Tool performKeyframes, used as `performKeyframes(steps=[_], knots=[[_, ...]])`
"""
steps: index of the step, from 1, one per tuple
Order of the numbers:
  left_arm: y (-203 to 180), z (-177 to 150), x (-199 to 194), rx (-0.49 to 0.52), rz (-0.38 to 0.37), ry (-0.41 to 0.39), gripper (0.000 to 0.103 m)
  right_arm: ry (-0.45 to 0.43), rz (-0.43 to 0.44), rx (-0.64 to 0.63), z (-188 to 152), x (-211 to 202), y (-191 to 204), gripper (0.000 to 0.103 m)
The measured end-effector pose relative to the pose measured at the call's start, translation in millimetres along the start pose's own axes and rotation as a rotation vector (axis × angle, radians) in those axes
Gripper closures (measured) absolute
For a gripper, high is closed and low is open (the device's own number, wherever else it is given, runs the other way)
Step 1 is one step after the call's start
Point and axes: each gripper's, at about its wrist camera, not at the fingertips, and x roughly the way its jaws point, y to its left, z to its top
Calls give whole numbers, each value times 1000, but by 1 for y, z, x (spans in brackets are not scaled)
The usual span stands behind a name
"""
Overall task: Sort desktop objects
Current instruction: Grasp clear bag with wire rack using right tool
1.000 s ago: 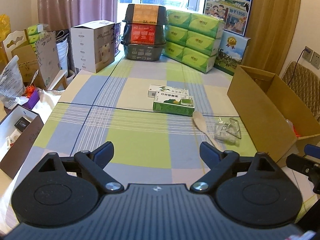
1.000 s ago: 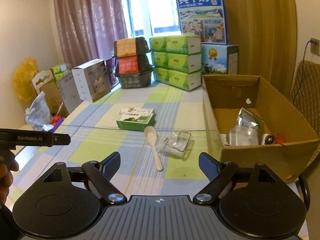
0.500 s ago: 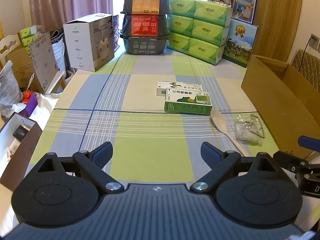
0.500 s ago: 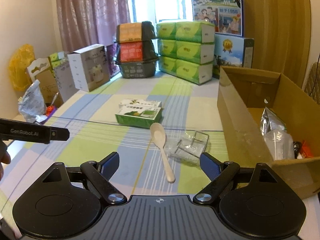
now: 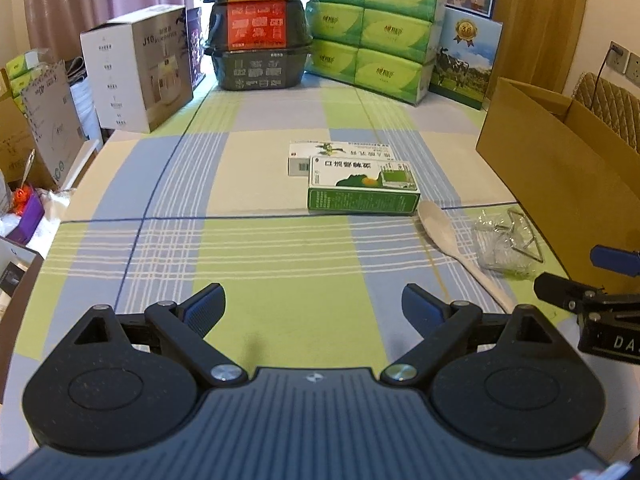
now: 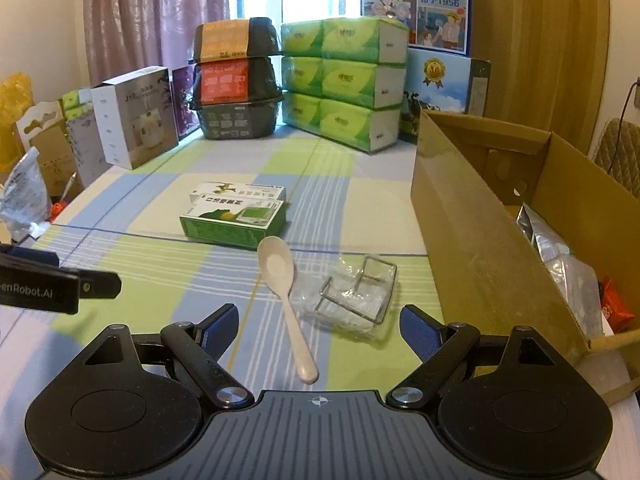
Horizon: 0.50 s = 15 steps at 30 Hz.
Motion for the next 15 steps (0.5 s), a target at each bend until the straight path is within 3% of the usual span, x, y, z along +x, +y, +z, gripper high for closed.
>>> performKeyframes(steps=[6,15], knots=[[15,-11,11,-56,27,30,10,-17,-56,23,0,15,-3,18],[12,-4,12,-78,-33,4,10,-12,-92,52,-2,41,-4,18]])
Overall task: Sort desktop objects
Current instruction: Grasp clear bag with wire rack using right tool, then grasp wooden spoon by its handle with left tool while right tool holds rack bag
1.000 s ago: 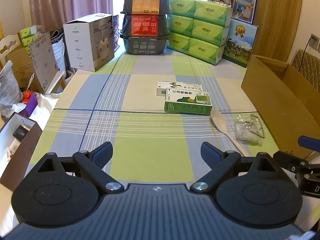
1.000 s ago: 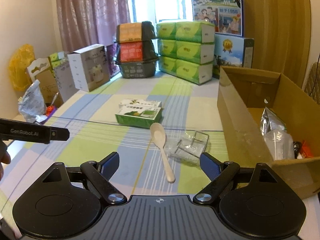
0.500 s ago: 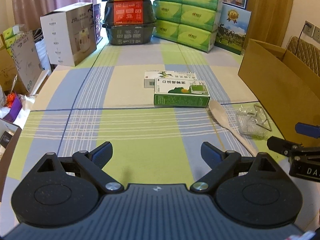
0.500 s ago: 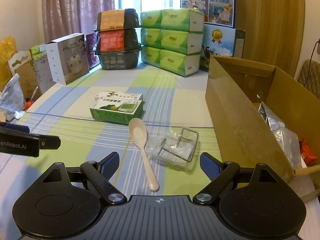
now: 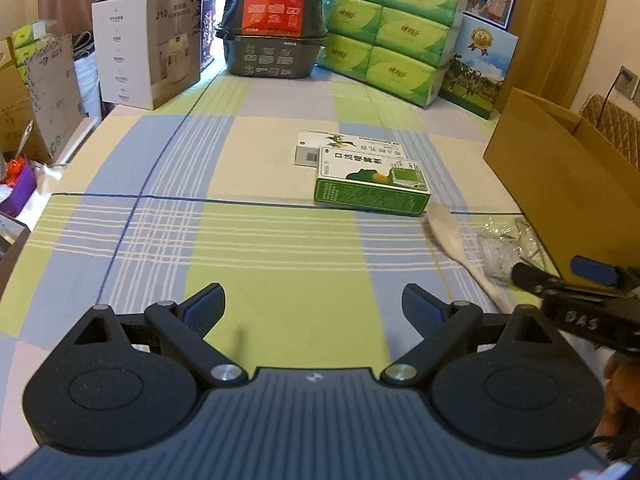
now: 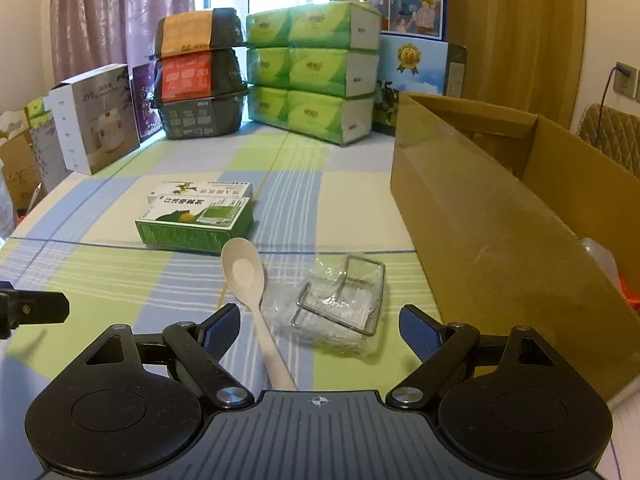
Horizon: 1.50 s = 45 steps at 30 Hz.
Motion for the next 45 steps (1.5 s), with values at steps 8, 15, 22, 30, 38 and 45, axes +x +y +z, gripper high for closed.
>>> performKeyframes(steps=[8,15,22,30,38,45], knots=[[3,5,4,-24,5,-15,10,9,-35,72,4,21,-10,18],[-3,4,7,-3,-7,-9,10,35,-37,63,6,38,-9,22],[-4,4,8,-2,-10,-2,10,74,-18,81,4,47,-11,49],[-6,2,11,8,-10,7,10,77,49,-13,-11,28,7,50],[-5,1,12,23,-11,3,10,97,288,-93,-27,4,43,50],[-29,-1,26,211,-72,4,19,75,155,-47,-34,-4,13,50]])
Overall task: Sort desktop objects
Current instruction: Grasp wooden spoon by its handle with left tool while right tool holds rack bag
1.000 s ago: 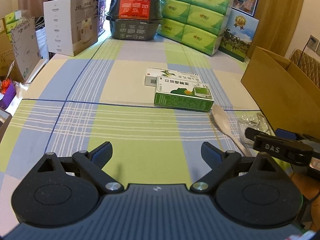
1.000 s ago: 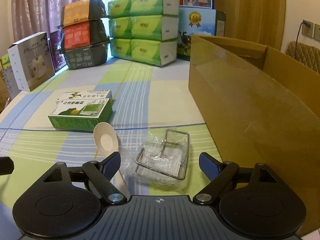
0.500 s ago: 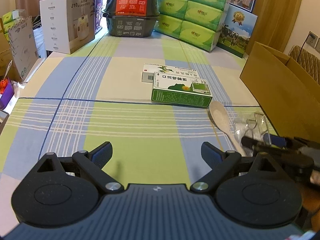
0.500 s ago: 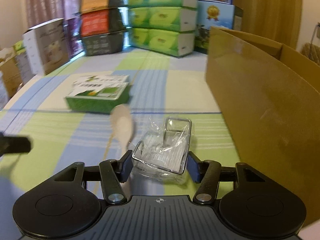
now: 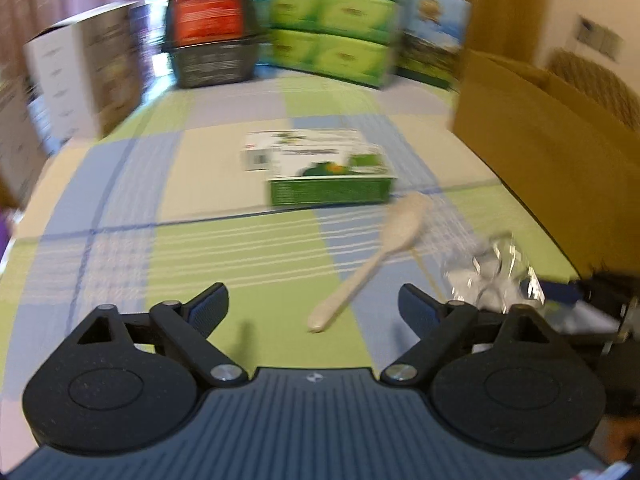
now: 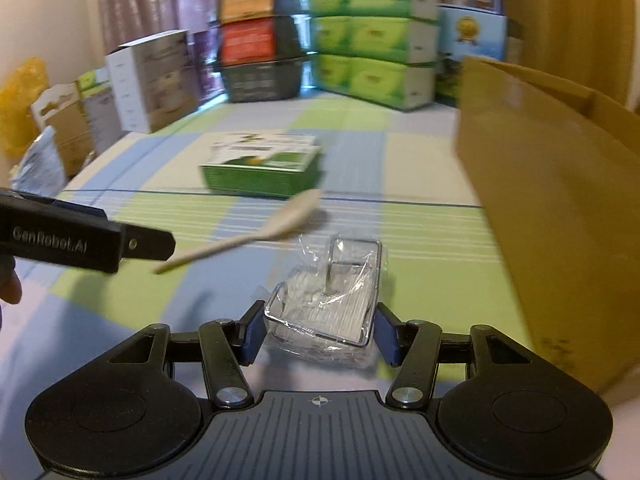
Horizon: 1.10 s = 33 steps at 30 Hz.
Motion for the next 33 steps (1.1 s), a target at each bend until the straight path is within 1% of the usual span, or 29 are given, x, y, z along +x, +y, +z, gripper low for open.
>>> performKeyframes(steps=[1,3,5,6,7,8,9,10,11,12,13,14,16,21,26,29,30,31,33], knots=[[-6,1,5,40,-15,0,24,1,-2,5,0,-2,-5,50],[-14,2,16,114,-40,4,29,0,-3,6,-1,-5,-12,50],[-21,0,27,167,-58,11,37,0,-5,13,-1,-7,-18,50],[-23,-1,33,185,-67,22,44,-1,-8,17,-1,-8,-21,50],[-24,-1,39,194,-67,33,49,-2,-9,23,-3,-10,-24,50],[-24,-2,42,196,-69,38,49,-3,-10,27,-4,-11,-26,50],[-24,-2,44,183,-83,30,53,-6,-10,28,-5,-12,-27,50],[-22,-1,46,165,-95,35,60,-8,-9,29,-5,-13,-28,50],[-20,0,46,147,-102,40,64,-9,-9,30,-5,-14,-28,50],[-20,0,46,135,-100,41,73,-10,-10,31,-6,-14,-28,50],[-20,-1,45,129,-98,44,84,-11,-11,33,-6,-14,-27,50],[-21,-1,43,122,-93,49,90,-11,-12,36,-6,-14,-27,50],[-21,-3,38,93,-77,67,95,-8,-11,43,-7,-15,-27,51],[-28,-21,11,23,-52,116,96,0,1,49,-12,-23,-24,51],[-47,-49,-23,10,-45,138,96,11,36,27,-22,-35,-14,51],[-51,-60,-34,8,-22,114,94,11,44,10,-27,-42,-10,51],[-49,-60,-35,3,-20,102,92,8,39,6,-29,-43,-10,51],[-47,-58,-36,-2,-18,86,86,6,33,3,-30,-44,-10,51],[-45,-50,-35,1,-10,46,82,2,23,-3,-30,-44,-11,51]])
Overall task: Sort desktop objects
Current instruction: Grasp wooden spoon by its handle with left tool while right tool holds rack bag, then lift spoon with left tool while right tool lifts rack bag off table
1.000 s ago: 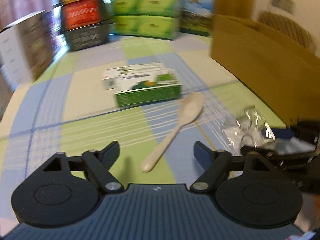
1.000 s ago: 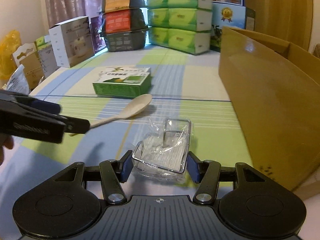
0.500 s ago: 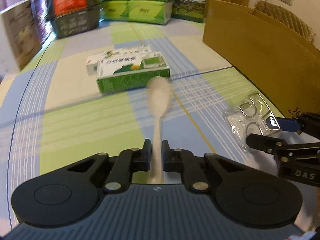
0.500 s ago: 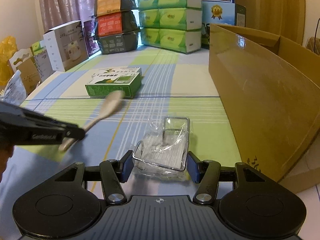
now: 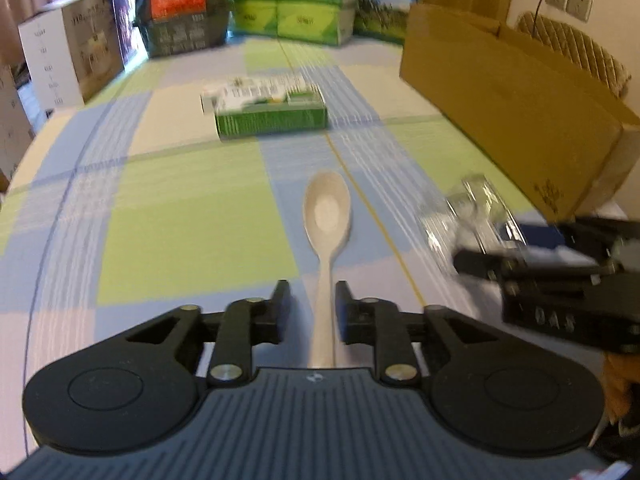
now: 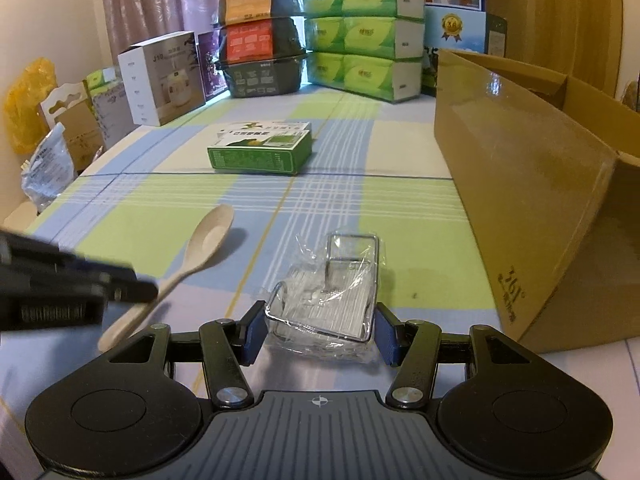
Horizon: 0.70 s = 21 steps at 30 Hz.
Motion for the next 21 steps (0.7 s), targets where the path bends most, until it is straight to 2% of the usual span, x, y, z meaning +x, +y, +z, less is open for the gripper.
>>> performKeyframes(steps=[2,3,4,15,21], knots=[[1,8,4,2,-12,-27,72,-2,-6,5,1,2,-2,51],[1,11,8,2,-20,-40,60,-2,-8,7,2,3,-3,51],[1,14,12,0,-24,-56,57,-4,-12,6,3,3,-4,51],[-10,23,46,63,-29,-52,59,-25,-18,-2,2,6,-10,51],[-7,24,54,47,-8,-50,62,-33,-23,2,3,6,-11,49]])
